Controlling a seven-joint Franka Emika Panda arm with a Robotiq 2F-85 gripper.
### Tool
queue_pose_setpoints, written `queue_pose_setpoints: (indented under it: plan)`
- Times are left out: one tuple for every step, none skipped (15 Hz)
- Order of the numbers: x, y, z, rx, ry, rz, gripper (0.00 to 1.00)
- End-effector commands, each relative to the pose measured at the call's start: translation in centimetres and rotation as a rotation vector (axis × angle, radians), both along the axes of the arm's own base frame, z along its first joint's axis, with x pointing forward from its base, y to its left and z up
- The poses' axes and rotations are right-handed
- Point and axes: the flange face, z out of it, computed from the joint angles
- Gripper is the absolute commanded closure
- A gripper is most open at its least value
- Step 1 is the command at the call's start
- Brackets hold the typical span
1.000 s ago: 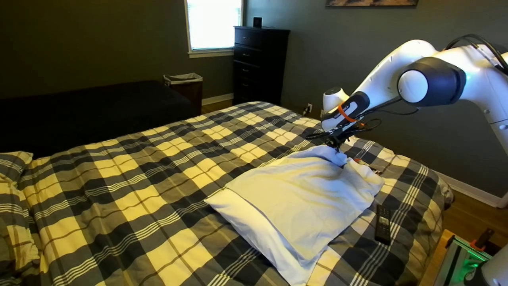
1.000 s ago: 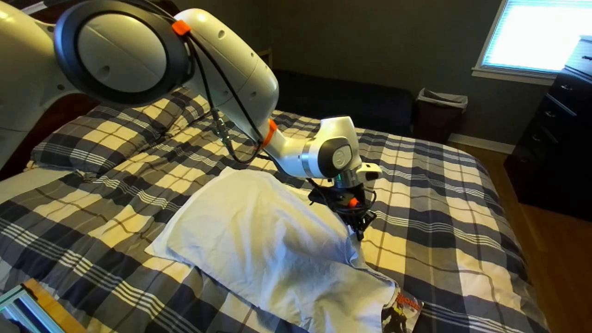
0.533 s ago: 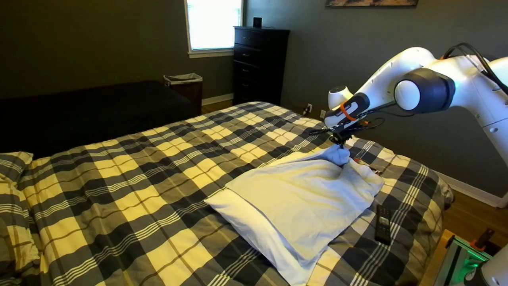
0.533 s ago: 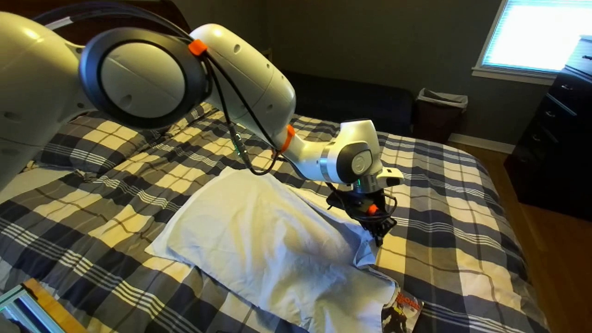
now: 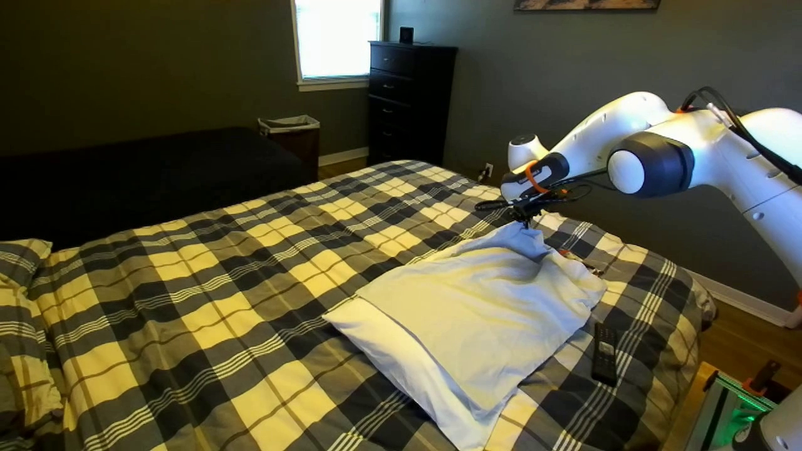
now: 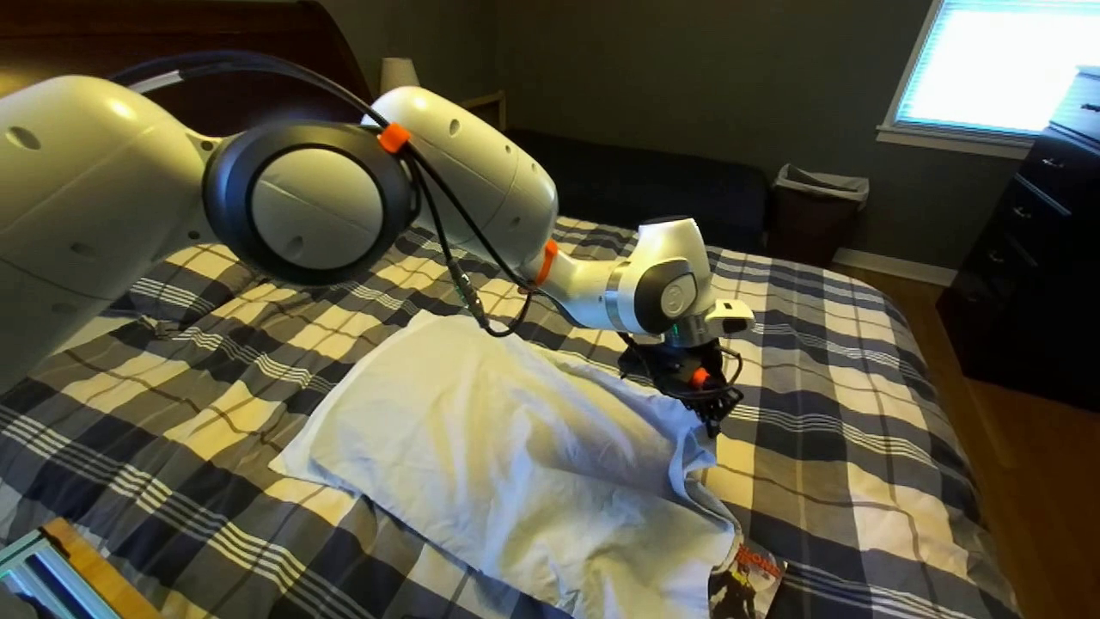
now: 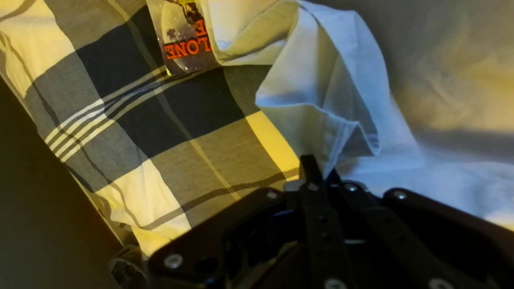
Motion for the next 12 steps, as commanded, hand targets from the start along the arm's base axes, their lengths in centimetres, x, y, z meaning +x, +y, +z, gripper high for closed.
queue_pose_setpoints:
  plan:
    - [1.1, -1.6, -0.3, -0.015, -0.027, -0.031, 0.99]
    - [1.3, -2.0, -0.3, -0.020, -0.035, -0.036, 0.99]
    - [1.4, -2.3, -0.3, -0.021, -0.045, -0.038, 0.99]
    - [1.7, -2.5, -0.2, -0.020, -0.054, -0.038, 0.99]
    - [1.9, -2.6, -0.3, -0.020, -0.064, -0.041, 0.99]
    - [2.1, -2.7, -0.4, -0.019, -0.073, -0.044, 0.99]
    - [2.3, -2.8, -0.5, -0.018, -0.079, -0.045, 0.99]
    - [2.5, -2.7, -0.6, -0.017, -0.083, -0.045, 0.99]
    - [2.8, -2.7, -0.7, -0.020, -0.093, -0.043, 0.99]
    - [3.0, -2.6, -0.9, -0.022, -0.097, -0.045, 0.99]
    - [3.2, -2.7, -1.0, -0.029, -0.103, -0.049, 0.99]
    - [3.3, -2.8, -1.0, -0.030, -0.109, -0.055, 0.99]
